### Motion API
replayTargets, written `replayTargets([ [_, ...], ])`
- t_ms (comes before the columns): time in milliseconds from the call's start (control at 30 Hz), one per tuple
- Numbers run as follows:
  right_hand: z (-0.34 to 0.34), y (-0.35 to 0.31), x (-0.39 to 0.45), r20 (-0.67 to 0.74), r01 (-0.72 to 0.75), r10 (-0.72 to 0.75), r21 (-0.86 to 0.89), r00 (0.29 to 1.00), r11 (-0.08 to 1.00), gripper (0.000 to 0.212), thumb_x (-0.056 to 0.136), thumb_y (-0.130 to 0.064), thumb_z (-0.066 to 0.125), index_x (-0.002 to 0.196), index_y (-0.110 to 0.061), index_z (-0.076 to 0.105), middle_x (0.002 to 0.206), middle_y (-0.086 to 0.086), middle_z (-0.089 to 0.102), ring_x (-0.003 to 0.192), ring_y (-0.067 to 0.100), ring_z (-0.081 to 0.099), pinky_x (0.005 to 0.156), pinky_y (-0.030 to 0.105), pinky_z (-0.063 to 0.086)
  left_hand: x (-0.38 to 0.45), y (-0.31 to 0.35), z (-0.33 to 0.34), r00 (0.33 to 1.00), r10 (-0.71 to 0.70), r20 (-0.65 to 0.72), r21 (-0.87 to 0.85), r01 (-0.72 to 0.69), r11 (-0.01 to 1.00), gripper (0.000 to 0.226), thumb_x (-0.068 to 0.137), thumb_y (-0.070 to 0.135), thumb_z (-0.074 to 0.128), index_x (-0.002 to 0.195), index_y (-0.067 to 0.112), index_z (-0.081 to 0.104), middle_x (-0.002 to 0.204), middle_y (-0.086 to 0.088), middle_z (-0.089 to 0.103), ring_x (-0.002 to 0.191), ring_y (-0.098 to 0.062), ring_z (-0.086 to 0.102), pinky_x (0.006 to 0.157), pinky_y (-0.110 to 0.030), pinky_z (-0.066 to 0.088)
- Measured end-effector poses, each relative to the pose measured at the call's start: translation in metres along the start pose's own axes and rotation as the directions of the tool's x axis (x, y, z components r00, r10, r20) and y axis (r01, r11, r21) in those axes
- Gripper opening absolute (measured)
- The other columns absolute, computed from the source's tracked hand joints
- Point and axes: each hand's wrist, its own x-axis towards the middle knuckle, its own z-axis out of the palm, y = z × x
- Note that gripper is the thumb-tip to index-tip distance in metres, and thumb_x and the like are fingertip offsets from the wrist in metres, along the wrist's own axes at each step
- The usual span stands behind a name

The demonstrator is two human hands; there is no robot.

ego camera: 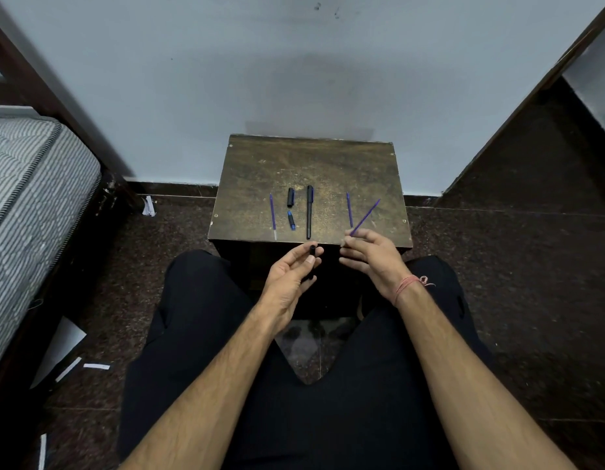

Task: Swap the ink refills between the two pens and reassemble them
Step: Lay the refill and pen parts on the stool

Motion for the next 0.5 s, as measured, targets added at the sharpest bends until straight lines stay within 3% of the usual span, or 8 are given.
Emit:
replayTargets([
  [167,0.013,0.001,-0.005,0.185,0.06,-0.071,0.067,0.98,0.996,0.006,0.103,-0.016,0.073,0.1,-0.014,0.077,0.099,0.005,0.082,0.086,0.01,0.076,0.084,0.028,0.066,-0.006,0.002,0.0,1.0,0.007,-0.008,0.052,-0.006,0.999,0.028,0.107,0.012,0.068,0.13,0.026,0.076,0.126,0.003,0.08,0.124,-0.014,0.07,0.117,-0.044,0.048],
  [367,0.016,0.007,-0.004,0.168,0.154,-0.141,-0.063,0.976,0.986,0.014,0.101,-0.016,0.076,0.108,-0.005,0.079,0.095,0.004,0.082,0.086,0.01,0.074,0.082,0.026,0.065,-0.008,0.003,0.002,1.0,0.012,0.01,0.109,-0.013,0.994,0.03,0.107,0.014,0.068,0.134,0.025,0.075,0.136,0.0,0.078,0.13,-0.012,0.068,0.119,-0.044,0.047],
  [500,0.015,0.008,-0.003,0.166,0.238,-0.208,-0.192,0.964,0.952,0.009,0.102,-0.014,0.074,0.108,-0.011,0.081,0.091,-0.001,0.082,0.084,0.006,0.074,0.078,0.023,0.063,-0.006,0.001,0.003,1.0,0.014,0.022,0.123,-0.017,0.992,0.028,0.106,0.015,0.069,0.128,0.03,0.078,0.131,0.004,0.08,0.125,-0.006,0.07,0.116,-0.04,0.048],
])
